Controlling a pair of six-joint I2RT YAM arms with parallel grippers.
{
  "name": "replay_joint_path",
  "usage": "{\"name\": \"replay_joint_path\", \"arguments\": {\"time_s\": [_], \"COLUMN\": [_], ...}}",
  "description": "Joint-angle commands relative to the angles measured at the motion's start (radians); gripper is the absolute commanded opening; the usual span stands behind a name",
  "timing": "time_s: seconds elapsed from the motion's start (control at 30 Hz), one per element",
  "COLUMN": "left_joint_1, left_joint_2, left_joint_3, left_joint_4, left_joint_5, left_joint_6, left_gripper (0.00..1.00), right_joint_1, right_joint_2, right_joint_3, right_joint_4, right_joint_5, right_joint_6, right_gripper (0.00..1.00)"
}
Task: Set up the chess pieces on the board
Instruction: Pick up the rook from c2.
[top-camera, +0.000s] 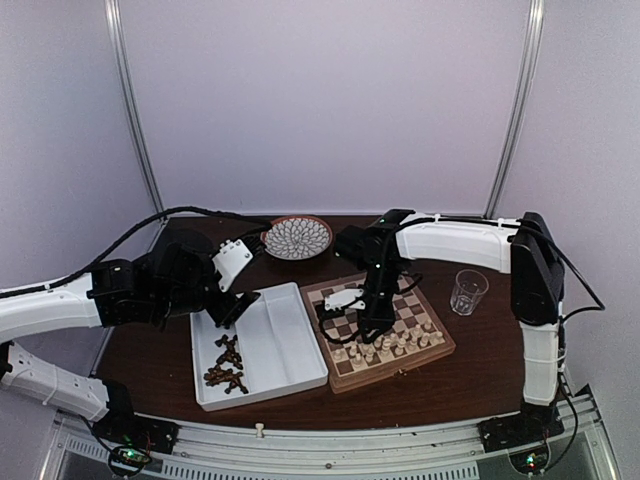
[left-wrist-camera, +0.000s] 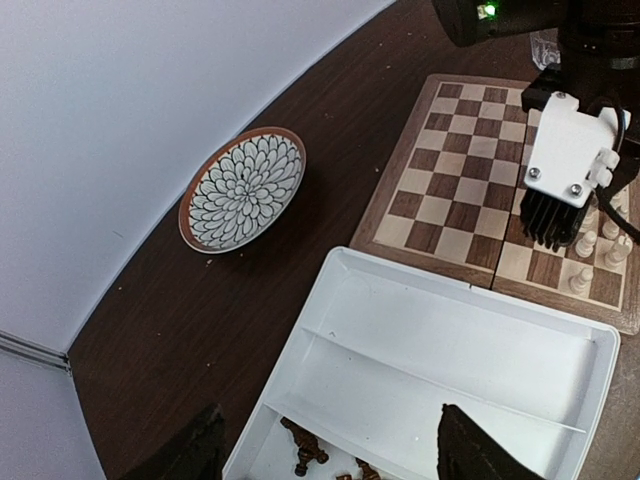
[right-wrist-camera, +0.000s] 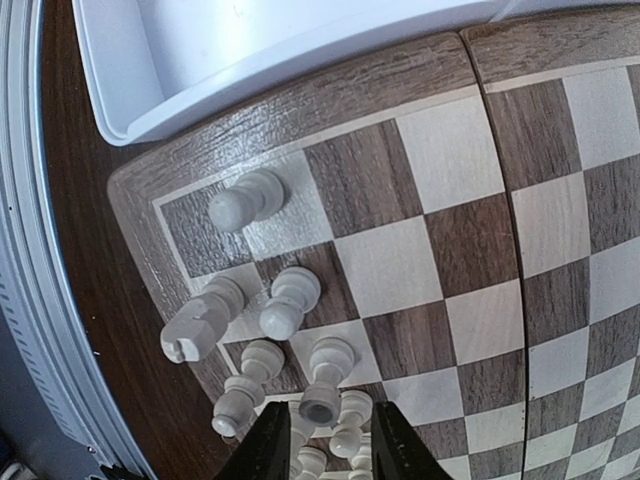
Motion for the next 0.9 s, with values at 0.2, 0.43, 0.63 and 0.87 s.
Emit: {"name": "replay_joint_path", "arguments": {"time_s": [0.2, 0.43, 0.63, 0.87], "left_joint_1": [0.006, 0.006, 0.006, 0.006], "left_joint_2": [0.008, 0.009, 0.008, 0.008], "left_joint_3": [0.024, 0.026, 0.026, 0.026], "left_joint_4": [0.010, 0.008, 0.008, 0.007], "left_joint_5": [-0.010, -0.009, -0.009, -0.007], "left_joint_6": [0.010, 0.012, 0.013, 0.013], "left_gripper": [0.73, 0.73, 0.73, 0.73], "right_joint_1": [0.014, 0.018, 0.022, 0.024], "right_joint_2": [0.010, 0.021, 0.029, 0.035], "right_joint_3": [-0.013, -0.015, -0.018, -0.007], "right_joint_4": [0.003, 0.009, 0.015, 0.014], "right_joint_5": [0.010, 0.026, 0.034, 0.042], "right_joint_6": [0.002, 0.006, 0.007, 0.011], "right_gripper": [0.33, 0.33, 0.32, 0.27]}}
